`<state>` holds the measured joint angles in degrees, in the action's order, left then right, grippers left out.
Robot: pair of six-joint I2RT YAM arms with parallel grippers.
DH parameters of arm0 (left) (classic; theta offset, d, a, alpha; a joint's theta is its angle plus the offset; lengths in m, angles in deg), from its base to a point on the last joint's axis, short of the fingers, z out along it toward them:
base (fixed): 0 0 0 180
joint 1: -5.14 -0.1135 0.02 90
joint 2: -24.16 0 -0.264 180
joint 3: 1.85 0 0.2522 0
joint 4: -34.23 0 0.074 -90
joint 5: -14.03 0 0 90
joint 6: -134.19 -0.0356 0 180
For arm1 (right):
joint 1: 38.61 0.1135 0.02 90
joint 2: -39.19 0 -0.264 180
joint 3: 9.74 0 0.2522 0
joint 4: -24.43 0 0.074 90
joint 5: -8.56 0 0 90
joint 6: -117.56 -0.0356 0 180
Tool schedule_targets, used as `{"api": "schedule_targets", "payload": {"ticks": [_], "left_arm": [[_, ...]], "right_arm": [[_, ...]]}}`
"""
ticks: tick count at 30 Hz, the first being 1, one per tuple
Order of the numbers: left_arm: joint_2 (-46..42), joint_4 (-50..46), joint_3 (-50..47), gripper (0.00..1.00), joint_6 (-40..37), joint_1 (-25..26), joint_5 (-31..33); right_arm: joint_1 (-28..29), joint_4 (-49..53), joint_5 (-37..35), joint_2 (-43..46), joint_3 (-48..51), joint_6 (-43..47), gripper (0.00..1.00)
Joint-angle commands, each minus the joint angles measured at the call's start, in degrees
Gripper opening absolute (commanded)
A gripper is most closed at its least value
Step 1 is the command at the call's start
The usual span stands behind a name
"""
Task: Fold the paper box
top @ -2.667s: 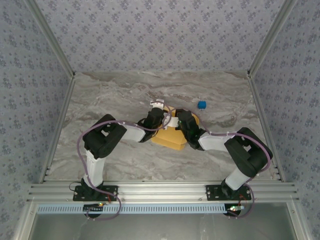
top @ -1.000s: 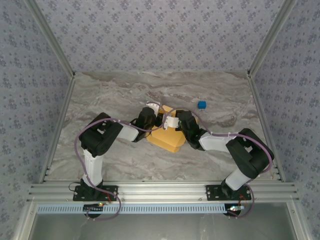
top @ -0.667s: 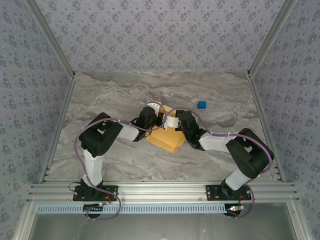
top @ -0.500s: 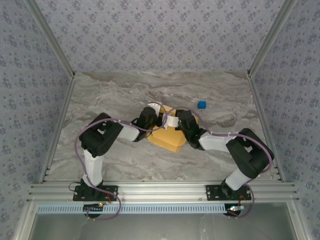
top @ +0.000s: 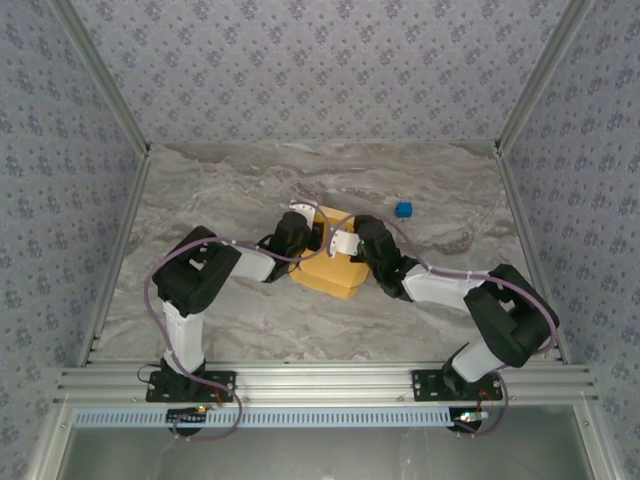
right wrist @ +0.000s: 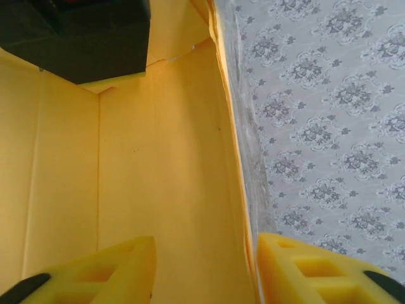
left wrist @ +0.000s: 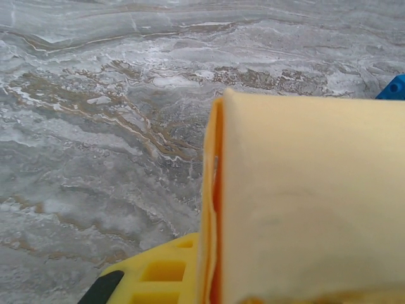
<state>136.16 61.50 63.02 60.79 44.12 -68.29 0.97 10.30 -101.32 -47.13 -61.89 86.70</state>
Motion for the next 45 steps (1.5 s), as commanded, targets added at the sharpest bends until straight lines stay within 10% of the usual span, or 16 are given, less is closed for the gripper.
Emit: {"api": "schedule_targets", "payload": {"ticks": [1, 18, 45], "left_arm": [[-3.8, 1.2, -0.9, 0.00, 0.9, -0.3, 2.5], [-8.1, -5.8, -4.0, 0.00, 2.7, -0.4, 10.9], [-10.0, -5.9, -5.4, 0.00, 3.5, -0.4, 11.5]], "right_arm": [[0.3, 2.7, 2.4, 4.5, 0.4, -6.8, 0.54], [-1.4, 36.0, 17.9, 24.0, -7.5, -46.6, 0.59], [-6.0, 47.9, 19.9, -1.5, -29.4, -82.1, 0.64]]}}
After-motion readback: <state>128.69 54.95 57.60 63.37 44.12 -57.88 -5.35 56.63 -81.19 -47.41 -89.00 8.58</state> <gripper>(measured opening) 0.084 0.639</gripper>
